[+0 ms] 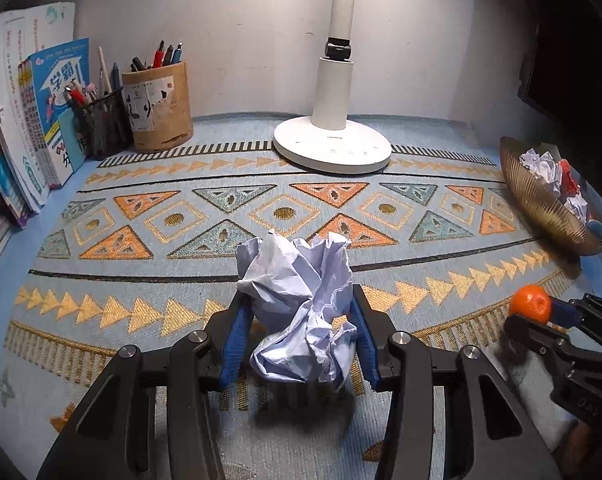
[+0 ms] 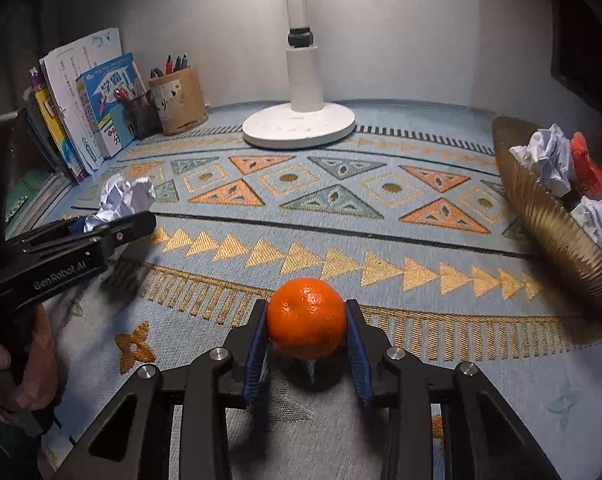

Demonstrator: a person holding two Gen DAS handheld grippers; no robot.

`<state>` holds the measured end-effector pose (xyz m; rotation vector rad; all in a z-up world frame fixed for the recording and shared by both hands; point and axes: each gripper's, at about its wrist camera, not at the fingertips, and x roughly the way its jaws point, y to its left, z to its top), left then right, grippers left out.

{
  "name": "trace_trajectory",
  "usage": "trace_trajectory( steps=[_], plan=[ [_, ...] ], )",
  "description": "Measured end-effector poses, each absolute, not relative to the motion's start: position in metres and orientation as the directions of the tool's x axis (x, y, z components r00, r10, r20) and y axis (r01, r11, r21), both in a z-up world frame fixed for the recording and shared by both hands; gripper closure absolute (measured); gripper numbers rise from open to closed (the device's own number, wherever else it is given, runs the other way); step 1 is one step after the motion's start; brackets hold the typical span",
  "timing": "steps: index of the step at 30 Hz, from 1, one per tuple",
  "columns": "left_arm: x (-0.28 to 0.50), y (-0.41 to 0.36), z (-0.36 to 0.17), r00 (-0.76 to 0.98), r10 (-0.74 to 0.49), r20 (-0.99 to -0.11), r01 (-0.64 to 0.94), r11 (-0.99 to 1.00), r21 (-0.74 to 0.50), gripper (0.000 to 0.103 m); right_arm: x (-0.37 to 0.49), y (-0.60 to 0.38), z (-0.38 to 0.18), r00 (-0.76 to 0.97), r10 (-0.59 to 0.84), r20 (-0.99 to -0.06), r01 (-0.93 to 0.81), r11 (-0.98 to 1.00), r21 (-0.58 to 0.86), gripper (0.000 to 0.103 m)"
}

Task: Organize objects
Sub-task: 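Carry the paper ball and orange toward the amber bowl, then open both tools to drop the paper ball and orange into the bowl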

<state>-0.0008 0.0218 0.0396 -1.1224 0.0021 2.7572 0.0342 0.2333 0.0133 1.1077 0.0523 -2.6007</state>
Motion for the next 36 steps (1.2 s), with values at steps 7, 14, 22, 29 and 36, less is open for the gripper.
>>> trace_trajectory(
  steps=[7,14,22,29,36],
  plan=[
    [0.004,0.113,0.113,-0.738,0.314,-0.598,-0.35,-0.935,-0.06,0.059,0.042,0.319,0.095,-0.77,-0.236,-0.592,0.188,-0.972,0.143,0.067],
    [-0.047,0.243,0.151,-0.689,0.464,-0.557,-0.524,-0.85,-0.058,0.056,-0.001,0.455,0.145,-0.822,-0.009,-0.57,-0.144,-0.964,0.223,0.067],
    [-0.112,0.312,0.126,-0.576,0.538,-0.615,-0.593,-0.793,-0.138,0.055,-0.069,0.501,0.13,-0.793,-0.083,-0.604,-0.148,-0.935,0.323,0.066],
    [-0.114,0.312,0.125,-0.546,0.579,-0.605,-0.619,-0.766,-0.174,0.015,-0.09,0.507,0.119,-0.769,-0.103,-0.631,-0.159,-0.925,0.345,0.052],
    [-0.073,0.246,0.142,-0.558,0.585,-0.588,-0.604,-0.772,-0.196,0.015,-0.047,0.469,0.131,-0.77,-0.158,-0.619,-0.062,-0.946,0.318,0.049]
  ],
)
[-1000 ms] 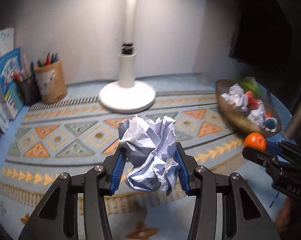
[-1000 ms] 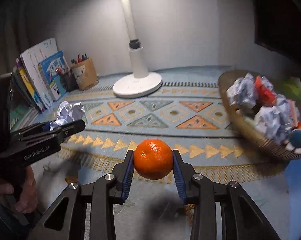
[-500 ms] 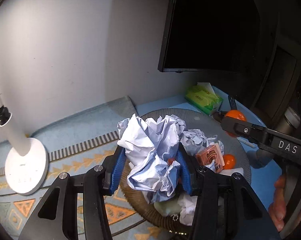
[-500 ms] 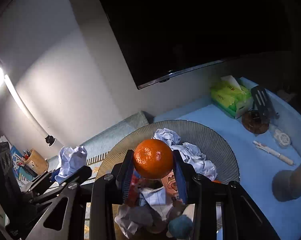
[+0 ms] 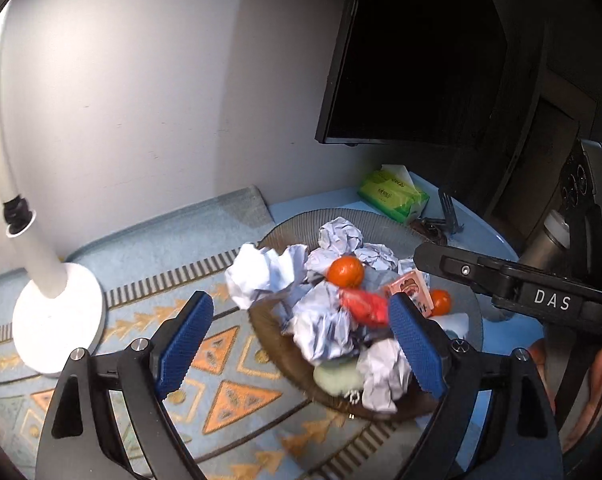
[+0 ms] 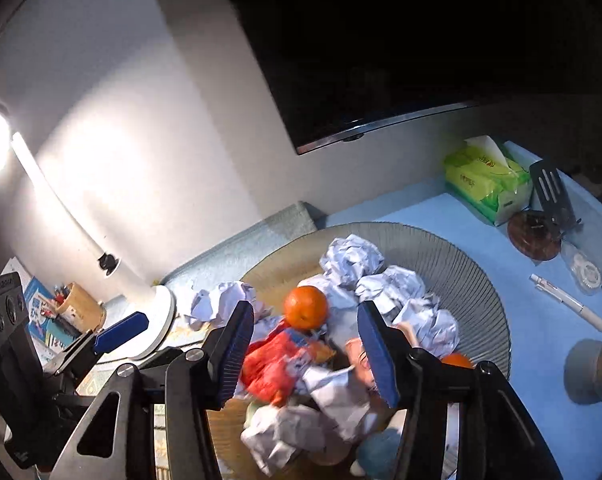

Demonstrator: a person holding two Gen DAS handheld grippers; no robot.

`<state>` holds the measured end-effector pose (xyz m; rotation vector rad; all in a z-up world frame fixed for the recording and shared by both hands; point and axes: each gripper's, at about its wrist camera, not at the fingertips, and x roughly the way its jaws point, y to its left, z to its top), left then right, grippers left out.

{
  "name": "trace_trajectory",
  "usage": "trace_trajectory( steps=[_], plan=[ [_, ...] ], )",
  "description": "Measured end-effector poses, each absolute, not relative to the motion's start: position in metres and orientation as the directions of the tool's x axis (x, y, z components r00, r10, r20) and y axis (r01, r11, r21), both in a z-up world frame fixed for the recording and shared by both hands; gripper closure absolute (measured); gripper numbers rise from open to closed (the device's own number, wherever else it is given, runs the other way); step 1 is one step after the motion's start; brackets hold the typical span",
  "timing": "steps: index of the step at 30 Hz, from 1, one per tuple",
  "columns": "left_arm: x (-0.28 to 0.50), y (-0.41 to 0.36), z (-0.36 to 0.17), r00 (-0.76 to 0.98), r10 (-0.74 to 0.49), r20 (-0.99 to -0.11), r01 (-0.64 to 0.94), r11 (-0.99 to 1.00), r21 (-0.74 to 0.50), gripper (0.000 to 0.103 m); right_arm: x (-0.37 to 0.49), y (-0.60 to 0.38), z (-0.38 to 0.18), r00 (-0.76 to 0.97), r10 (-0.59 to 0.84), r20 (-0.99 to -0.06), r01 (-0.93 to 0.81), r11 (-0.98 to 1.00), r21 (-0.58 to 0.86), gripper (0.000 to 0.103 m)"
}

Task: Organize objects

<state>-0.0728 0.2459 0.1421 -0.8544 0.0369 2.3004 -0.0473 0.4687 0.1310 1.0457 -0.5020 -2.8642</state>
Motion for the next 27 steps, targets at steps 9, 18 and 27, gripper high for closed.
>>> trace_trajectory(
  steps=[9,18,27],
  plan=[
    [0.006,0.112,0.158,-0.71,0.422,-0.564,-0.426,-0.895,-0.132,0.014,0.012,0.336,0.153,-0.759,-0.279,-0.589,0.167,-0.957,0.237,0.039],
    [0.044,0.022,0.113,-0.8,0.101,-0.591,-0.141,-0.99,0.02,0.001,0.009,0.24,0.086,-0.667,-0.304,-0.68,0.208,-0.953,0.222,0.039],
    [0.012,-0.002,0.057,-0.735,0.045,-0.677,-0.002,-0.998,-0.064,0.001,-0.011,0.204,0.018,-0.629,-0.204,-0.75,0.2,-0.975,0.098,0.039]
  ],
)
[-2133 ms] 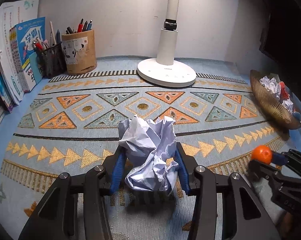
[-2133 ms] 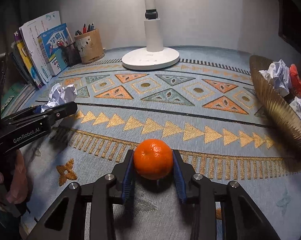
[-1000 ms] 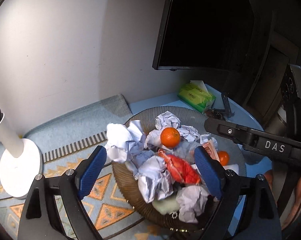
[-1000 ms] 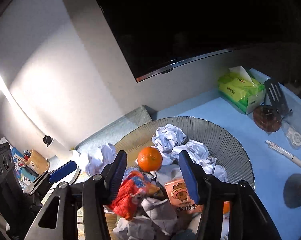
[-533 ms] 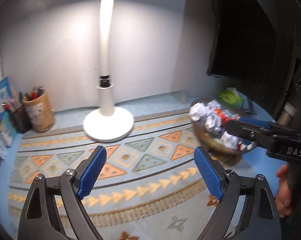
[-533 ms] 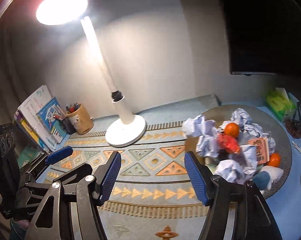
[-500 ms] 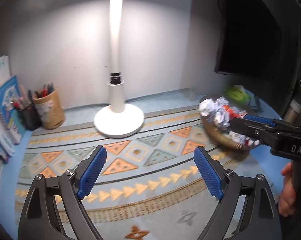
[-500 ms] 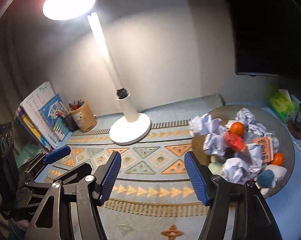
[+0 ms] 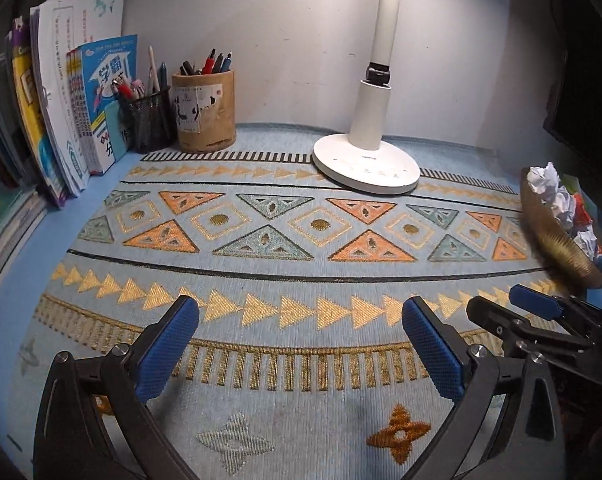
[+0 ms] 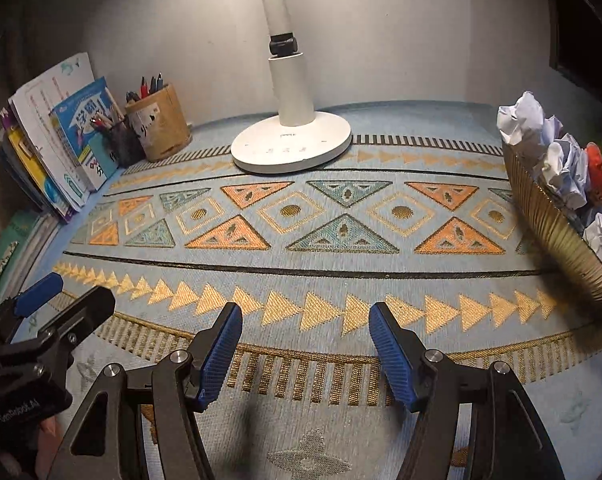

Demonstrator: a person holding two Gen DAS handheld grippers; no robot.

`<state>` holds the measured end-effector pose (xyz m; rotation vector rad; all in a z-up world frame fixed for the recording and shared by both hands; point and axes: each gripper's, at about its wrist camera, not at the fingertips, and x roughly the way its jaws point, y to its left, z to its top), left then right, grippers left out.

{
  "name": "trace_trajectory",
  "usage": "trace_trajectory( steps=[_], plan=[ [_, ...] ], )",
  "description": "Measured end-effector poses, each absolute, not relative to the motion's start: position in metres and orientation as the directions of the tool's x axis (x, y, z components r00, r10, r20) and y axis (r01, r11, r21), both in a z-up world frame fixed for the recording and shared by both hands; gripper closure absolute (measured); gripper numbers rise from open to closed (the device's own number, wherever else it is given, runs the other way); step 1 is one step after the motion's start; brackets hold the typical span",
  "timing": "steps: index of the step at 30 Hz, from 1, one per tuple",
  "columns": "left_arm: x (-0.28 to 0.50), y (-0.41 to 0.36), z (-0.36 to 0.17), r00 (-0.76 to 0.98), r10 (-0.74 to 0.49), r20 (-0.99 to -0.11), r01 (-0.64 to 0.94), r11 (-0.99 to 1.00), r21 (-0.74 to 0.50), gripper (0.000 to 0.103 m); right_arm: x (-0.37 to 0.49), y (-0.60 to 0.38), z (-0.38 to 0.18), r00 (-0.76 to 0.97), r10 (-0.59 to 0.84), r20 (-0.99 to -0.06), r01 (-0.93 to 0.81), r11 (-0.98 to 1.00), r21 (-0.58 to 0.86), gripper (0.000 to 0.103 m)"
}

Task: Organize objects

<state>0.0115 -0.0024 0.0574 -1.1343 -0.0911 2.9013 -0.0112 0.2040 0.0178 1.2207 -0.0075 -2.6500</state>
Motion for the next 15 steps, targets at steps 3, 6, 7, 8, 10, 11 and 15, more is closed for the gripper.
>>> trace_trajectory(
  steps=[3,6,7,8,10,11,15],
  plan=[
    [0.009,0.003,0.056,-0.758,-0.003,-0.652,0.023,-0.999,-0.022,0.001,-0.014,0.201,0.015,-0.648,-0.16,-0.744,0.19,-0.981,0.046,0.039],
    [0.01,0.006,0.047,-0.764,-0.026,-0.645,0.025,-1.0,0.011,0.001,-0.013,0.202,0.01,-0.653,-0.164,-0.739,0.196,-0.98,0.044,0.039],
    [0.008,0.007,0.045,-0.75,-0.007,-0.661,0.007,-1.0,0.002,0.001,-0.013,0.202,0.008,-0.648,-0.167,-0.743,0.196,-0.979,0.048,0.039],
    [0.007,0.007,0.045,-0.747,0.01,-0.665,-0.006,-1.0,-0.008,0.001,-0.012,0.201,0.009,-0.656,-0.159,-0.738,0.193,-0.98,0.04,0.039],
    [0.005,0.007,0.044,-0.739,0.03,-0.673,-0.022,-1.0,-0.021,0.001,-0.009,0.201,0.011,-0.677,-0.151,-0.72,0.188,-0.982,0.029,0.038],
    [0.005,0.007,0.043,-0.734,0.037,-0.678,-0.025,-0.999,-0.027,0.001,-0.007,0.201,0.012,-0.681,-0.154,-0.716,0.192,-0.981,0.028,0.038],
    [0.005,0.006,0.042,-0.732,0.045,-0.68,-0.023,-0.999,-0.04,0.001,-0.004,0.199,0.014,-0.698,-0.151,-0.7,0.193,-0.981,0.019,0.031]
  ],
)
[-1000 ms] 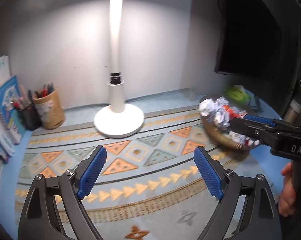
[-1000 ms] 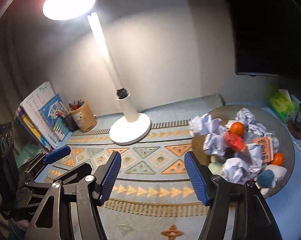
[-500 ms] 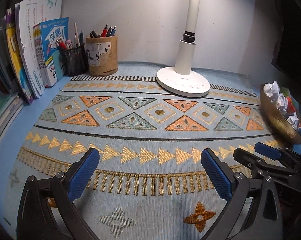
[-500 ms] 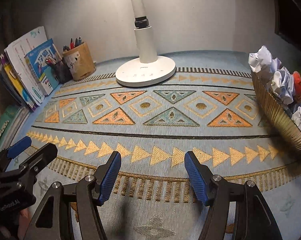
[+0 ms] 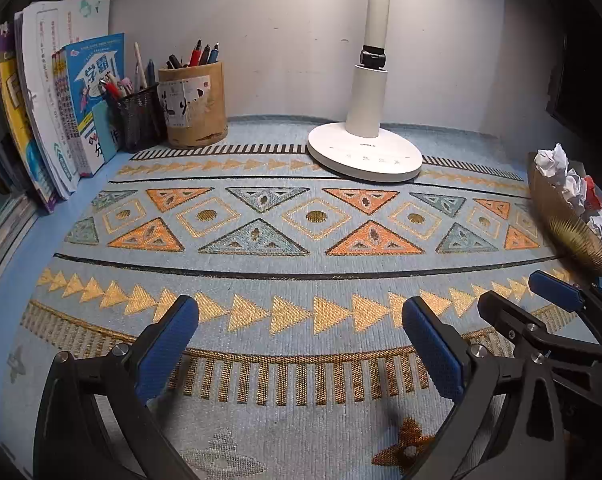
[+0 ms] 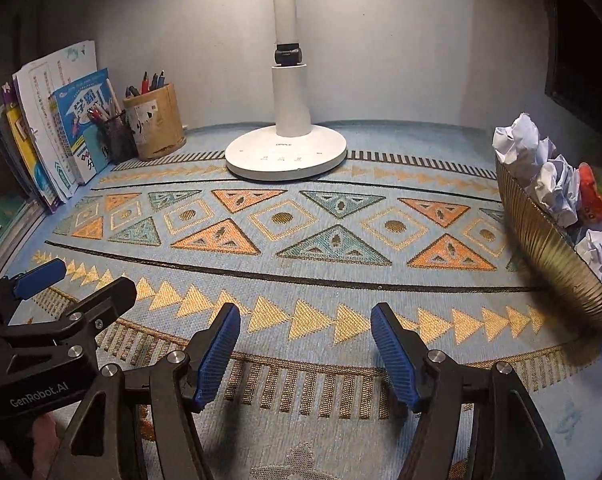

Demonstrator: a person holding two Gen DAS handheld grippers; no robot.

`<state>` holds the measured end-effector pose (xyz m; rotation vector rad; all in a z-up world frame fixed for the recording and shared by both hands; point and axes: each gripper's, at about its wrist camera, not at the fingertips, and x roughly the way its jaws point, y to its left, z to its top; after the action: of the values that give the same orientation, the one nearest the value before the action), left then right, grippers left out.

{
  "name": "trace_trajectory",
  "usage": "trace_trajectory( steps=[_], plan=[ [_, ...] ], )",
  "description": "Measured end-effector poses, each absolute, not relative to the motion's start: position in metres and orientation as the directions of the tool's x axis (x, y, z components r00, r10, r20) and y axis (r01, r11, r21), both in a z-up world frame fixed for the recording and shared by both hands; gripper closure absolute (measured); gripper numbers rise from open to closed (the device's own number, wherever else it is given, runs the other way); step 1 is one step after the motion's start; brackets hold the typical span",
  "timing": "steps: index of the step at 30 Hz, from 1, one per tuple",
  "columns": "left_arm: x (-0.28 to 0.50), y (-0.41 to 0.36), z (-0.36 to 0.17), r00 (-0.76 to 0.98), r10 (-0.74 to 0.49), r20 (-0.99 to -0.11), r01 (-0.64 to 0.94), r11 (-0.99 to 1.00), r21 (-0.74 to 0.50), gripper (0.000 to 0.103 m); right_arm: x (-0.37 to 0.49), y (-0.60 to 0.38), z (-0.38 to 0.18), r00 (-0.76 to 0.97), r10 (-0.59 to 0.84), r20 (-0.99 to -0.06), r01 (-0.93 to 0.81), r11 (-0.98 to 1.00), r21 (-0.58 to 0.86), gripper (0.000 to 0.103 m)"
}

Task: Organize objects

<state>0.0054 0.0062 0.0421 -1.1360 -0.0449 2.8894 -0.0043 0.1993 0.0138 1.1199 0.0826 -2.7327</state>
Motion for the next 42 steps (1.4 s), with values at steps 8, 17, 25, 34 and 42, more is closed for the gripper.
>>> trace_trajectory(
  steps=[8,17,25,34,42],
  plan=[
    [0.006,0.003,0.042,-0.734,0.072,-0.675,-0.031,-0.997,-0.072,0.001,-0.004,0.205,0.015,-0.702,-0.169,-0.692,0.182,-0.982,0.055,0.022],
    [0.004,0.003,0.041,-0.73,0.052,-0.681,-0.007,-0.998,-0.069,0.001,-0.005,0.209,0.014,-0.698,-0.176,-0.694,0.174,-0.982,0.074,0.017],
    [0.004,0.0,0.041,-0.728,0.052,-0.684,0.001,-0.997,-0.077,0.001,-0.005,0.213,0.015,-0.702,-0.175,-0.69,0.158,-0.983,0.089,0.012],
    [0.0,0.001,0.037,-0.71,0.051,-0.702,-0.001,-0.997,-0.071,0.001,-0.007,0.215,0.014,-0.696,-0.172,-0.697,0.151,-0.984,0.091,0.012],
    [-0.003,0.007,0.032,-0.679,0.03,-0.734,-0.011,-0.999,-0.03,0.001,-0.02,0.219,0.004,-0.641,-0.138,-0.755,0.102,-0.99,0.094,0.012]
  ],
)
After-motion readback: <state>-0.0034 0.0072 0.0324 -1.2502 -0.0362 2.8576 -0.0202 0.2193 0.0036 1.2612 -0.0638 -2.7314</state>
